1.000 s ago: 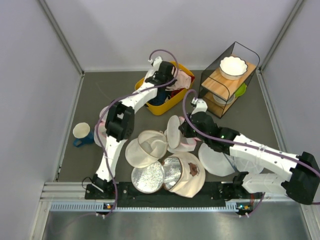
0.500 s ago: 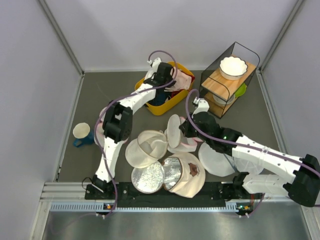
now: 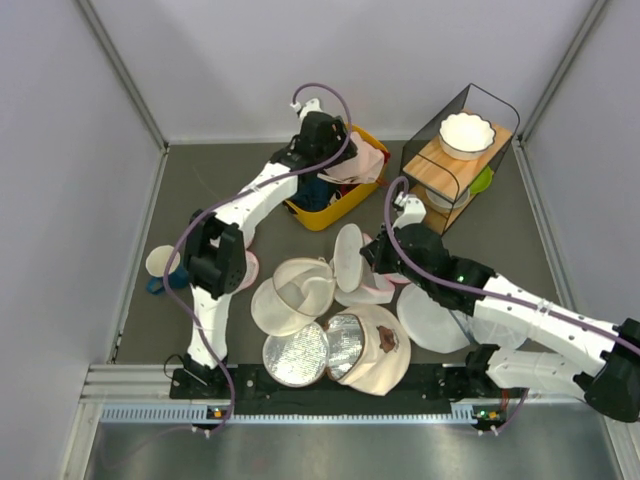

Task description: Unzip the laundry bag and remove the bra

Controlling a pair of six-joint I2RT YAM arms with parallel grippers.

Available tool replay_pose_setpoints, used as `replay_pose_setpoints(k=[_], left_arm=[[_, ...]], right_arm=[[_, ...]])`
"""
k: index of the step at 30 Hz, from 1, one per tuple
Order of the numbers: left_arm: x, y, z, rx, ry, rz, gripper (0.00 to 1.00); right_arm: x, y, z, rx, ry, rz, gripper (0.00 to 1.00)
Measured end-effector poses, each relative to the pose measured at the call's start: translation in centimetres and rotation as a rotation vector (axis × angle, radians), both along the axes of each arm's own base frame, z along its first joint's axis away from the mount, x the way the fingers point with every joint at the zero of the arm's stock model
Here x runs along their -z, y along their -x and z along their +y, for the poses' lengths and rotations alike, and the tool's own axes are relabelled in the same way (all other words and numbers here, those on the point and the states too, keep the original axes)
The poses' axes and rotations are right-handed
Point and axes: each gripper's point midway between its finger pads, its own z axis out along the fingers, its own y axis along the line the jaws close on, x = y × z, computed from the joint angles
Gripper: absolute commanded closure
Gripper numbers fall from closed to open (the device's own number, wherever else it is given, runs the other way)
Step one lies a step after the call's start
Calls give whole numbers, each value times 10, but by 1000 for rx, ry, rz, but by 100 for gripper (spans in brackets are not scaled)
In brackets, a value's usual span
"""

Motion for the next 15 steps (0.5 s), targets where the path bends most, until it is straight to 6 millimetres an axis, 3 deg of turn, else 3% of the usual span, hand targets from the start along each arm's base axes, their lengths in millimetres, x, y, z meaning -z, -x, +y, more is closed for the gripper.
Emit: replay_pose_setpoints(k=[11, 15], left_arm=[[-67, 25, -11, 141, 56, -67, 22], [-100, 40, -8, 166, 82, -97, 22]], right_arm=[[-8, 4, 2, -22, -7, -25, 100], [-11, 4, 10, -50, -1, -38, 100]])
